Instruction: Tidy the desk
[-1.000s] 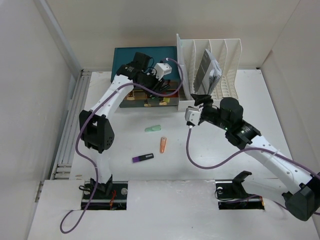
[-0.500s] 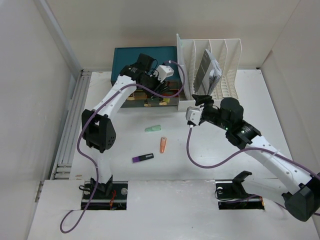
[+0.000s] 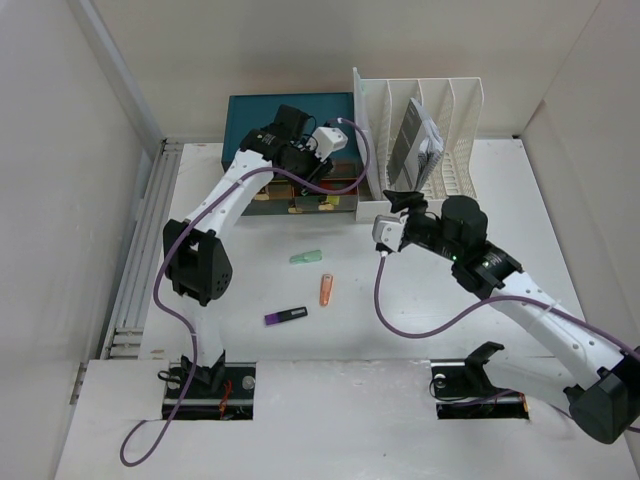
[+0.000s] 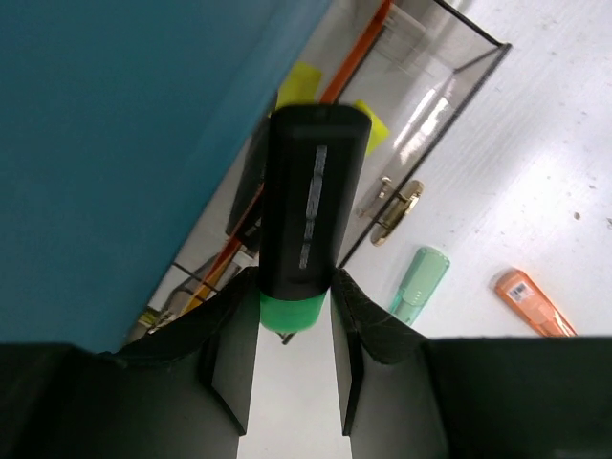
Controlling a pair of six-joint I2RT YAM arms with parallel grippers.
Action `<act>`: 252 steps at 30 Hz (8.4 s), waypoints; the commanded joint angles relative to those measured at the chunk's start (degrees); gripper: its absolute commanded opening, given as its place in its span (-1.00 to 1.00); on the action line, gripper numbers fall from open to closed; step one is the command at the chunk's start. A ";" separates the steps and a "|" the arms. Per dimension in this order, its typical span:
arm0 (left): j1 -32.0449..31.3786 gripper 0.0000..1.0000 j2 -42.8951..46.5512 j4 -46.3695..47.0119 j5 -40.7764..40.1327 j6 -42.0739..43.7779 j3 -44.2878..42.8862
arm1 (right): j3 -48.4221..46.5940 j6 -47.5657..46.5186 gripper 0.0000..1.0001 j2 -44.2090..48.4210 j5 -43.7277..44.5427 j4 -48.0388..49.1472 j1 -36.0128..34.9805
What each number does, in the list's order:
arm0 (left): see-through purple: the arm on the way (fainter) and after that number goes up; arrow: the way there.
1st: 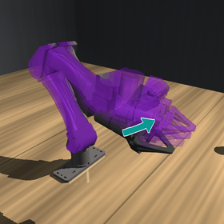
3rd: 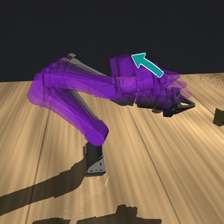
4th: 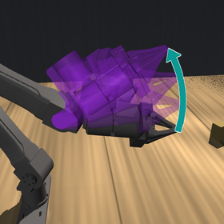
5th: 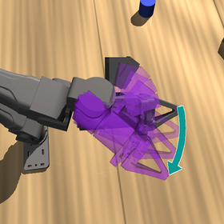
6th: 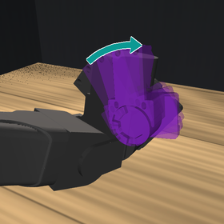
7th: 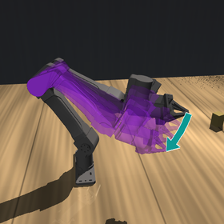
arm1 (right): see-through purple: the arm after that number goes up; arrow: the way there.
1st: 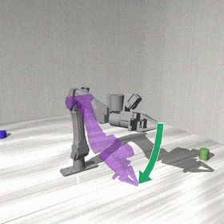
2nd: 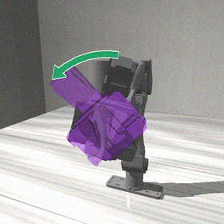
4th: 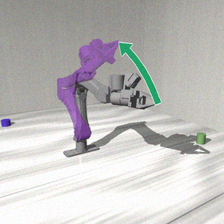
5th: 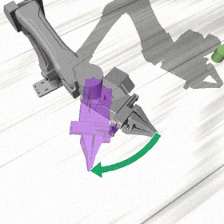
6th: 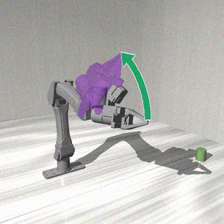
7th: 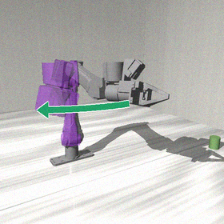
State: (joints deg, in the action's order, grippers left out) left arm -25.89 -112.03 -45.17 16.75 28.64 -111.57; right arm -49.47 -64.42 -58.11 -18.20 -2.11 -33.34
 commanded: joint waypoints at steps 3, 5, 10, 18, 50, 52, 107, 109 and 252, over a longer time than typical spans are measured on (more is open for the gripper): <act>0.41 -0.70 0.58 6.50 -5.06 -0.69 -2.78 | 0.61 0.97 0.24 1.24 -1.40 2.02 0.30; 0.40 -0.70 0.58 7.11 -5.59 -0.69 -2.25 | 0.61 0.97 0.24 1.24 -1.93 2.02 0.30; 0.40 -0.70 0.58 7.64 -6.12 -0.69 -2.25 | 0.61 1.49 0.24 1.24 -1.93 2.02 0.82; -0.13 -0.70 0.58 8.78 -6.65 -1.22 -1.11 | 1.13 1.49 0.24 1.24 -2.46 2.02 0.82; -0.65 -0.23 1.63 9.84 -7.70 -1.75 2.06 | 1.13 2.02 0.24 1.77 -2.99 2.02 1.35; -1.18 -0.23 2.16 10.36 -7.70 -2.28 2.06 | 1.13 2.02 0.24 1.77 -2.99 2.02 1.35; -4.26 0.70 107.72 47.63 -41.37 -35.67 79.22 | -30.77 23.03 0.41 -55.88 -8.79 -24.00 -27.03; -4.26 0.67 107.72 47.63 -41.36 -35.67 79.22 | -30.77 24.69 0.41 -56.41 -7.21 -22.25 -27.73; -4.26 -0.09 60.92 54.03 -22.82 -51.13 69.47 | -26.64 36.54 1.00 -17.75 14.70 -1.32 -0.07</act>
State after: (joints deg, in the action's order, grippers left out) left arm -30.26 -45.15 4.21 -10.50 -16.08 -39.11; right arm -74.63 -35.33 -77.65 -3.11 -6.96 -36.91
